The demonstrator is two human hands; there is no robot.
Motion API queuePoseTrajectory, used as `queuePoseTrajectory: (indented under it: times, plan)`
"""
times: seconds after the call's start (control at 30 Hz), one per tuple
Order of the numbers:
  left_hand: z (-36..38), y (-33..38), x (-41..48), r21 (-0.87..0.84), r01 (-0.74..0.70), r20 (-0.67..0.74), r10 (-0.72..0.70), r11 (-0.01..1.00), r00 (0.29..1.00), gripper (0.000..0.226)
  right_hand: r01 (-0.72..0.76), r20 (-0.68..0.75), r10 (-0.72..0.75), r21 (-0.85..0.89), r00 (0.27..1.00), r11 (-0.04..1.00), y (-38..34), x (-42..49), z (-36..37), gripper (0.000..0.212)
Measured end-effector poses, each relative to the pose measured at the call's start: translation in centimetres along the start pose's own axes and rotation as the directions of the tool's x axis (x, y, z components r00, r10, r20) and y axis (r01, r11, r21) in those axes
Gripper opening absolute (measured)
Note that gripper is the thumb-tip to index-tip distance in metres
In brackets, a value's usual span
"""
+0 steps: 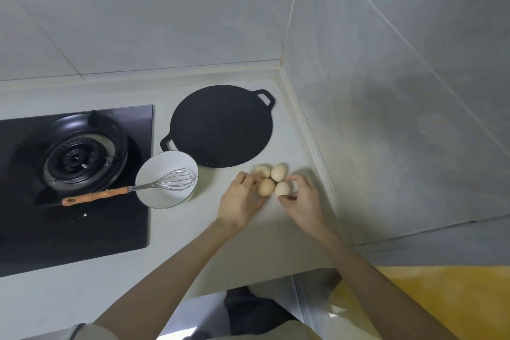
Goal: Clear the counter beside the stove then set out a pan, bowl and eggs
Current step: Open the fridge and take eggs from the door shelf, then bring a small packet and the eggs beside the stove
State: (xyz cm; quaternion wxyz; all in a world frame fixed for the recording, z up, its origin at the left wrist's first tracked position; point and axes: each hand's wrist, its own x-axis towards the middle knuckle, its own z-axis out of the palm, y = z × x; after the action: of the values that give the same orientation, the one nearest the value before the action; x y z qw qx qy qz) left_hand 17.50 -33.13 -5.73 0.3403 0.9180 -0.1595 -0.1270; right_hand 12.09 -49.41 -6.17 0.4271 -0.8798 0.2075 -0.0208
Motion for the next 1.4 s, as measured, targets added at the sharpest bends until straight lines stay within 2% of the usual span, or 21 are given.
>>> queuePoseTrajectory:
  times: [0.17, 0.3, 0.47, 0.63, 0.77, 0.87, 0.9, 1.0, 1.07, 1.23, 1.4]
  plan:
    - [-2.8, 0.0, -2.2, -0.032, -0.025, -0.059, 0.023, 0.999, 0.998, 0.032, 0.081, -0.039, -0.084, -0.078, 0.996, 0.994, -2.3, -0.6, -1.7, 0.037]
    - [-5.9, 0.3, -4.0, -0.132, -0.032, -0.119, 0.017, 0.991, 0.993, 0.032, 0.187, -0.049, -0.186, 0.001, 0.981, 0.982, -5.1, -1.1, -2.2, 0.033]
    - [-11.7, -0.1, -9.0, -0.252, -0.011, -0.304, -0.068, 0.968, 0.950, 0.024, 0.298, 0.026, -0.301, 0.092, 0.953, 0.950, -11.3, -3.3, -1.4, 0.033]
    - [-17.5, -1.3, -16.6, -0.317, 0.027, -0.470, -0.182, 0.948, 0.863, 0.022, 0.460, 0.124, -0.480, 0.161, 0.868, 0.873, -17.9, -7.6, 1.5, 0.030]
    - [-20.9, -2.9, -25.3, -0.319, 0.090, -0.589, -0.271, 0.944, 0.761, 0.021, 0.553, 0.266, -0.602, 0.241, 0.753, 0.798, -22.9, -13.6, 4.8, 0.029]
    - [-23.1, -3.8, -34.0, -0.321, 0.161, -0.692, -0.347, 0.933, 0.633, 0.023, 0.635, 0.409, -0.690, 0.285, 0.596, 0.718, -26.7, -20.3, 7.7, 0.030]
    - [-23.5, -3.6, -35.6, -0.323, 0.165, -0.709, -0.354, 0.932, 0.610, 0.023, 0.650, 0.440, -0.704, 0.297, 0.557, 0.700, -27.3, -21.5, 8.1, 0.030]
    - [-24.7, -3.4, -42.8, -0.336, 0.214, -0.767, -0.398, 0.917, 0.503, 0.023, 0.680, 0.534, -0.751, 0.385, 0.388, 0.624, -30.2, -27.5, 9.9, 0.029]
    - [-25.3, -3.1, -48.2, -0.329, 0.263, -0.818, -0.413, 0.907, 0.401, 0.023, 0.694, 0.567, -0.782, 0.455, 0.258, 0.558, -32.1, -32.0, 11.1, 0.029]
    - [-26.2, -1.1, -59.6, -0.378, 0.342, -0.885, -0.444, 0.860, 0.138, 0.022, 0.697, 0.543, -0.838, 0.619, -0.048, 0.361, -36.1, -42.9, 12.7, 0.030]
    - [-25.0, 2.5, -69.3, -0.446, 0.415, -0.890, -0.443, 0.793, -0.109, 0.025, 0.593, 0.467, -0.815, 0.781, -0.343, 0.197, -38.1, -53.1, 13.3, 0.030]
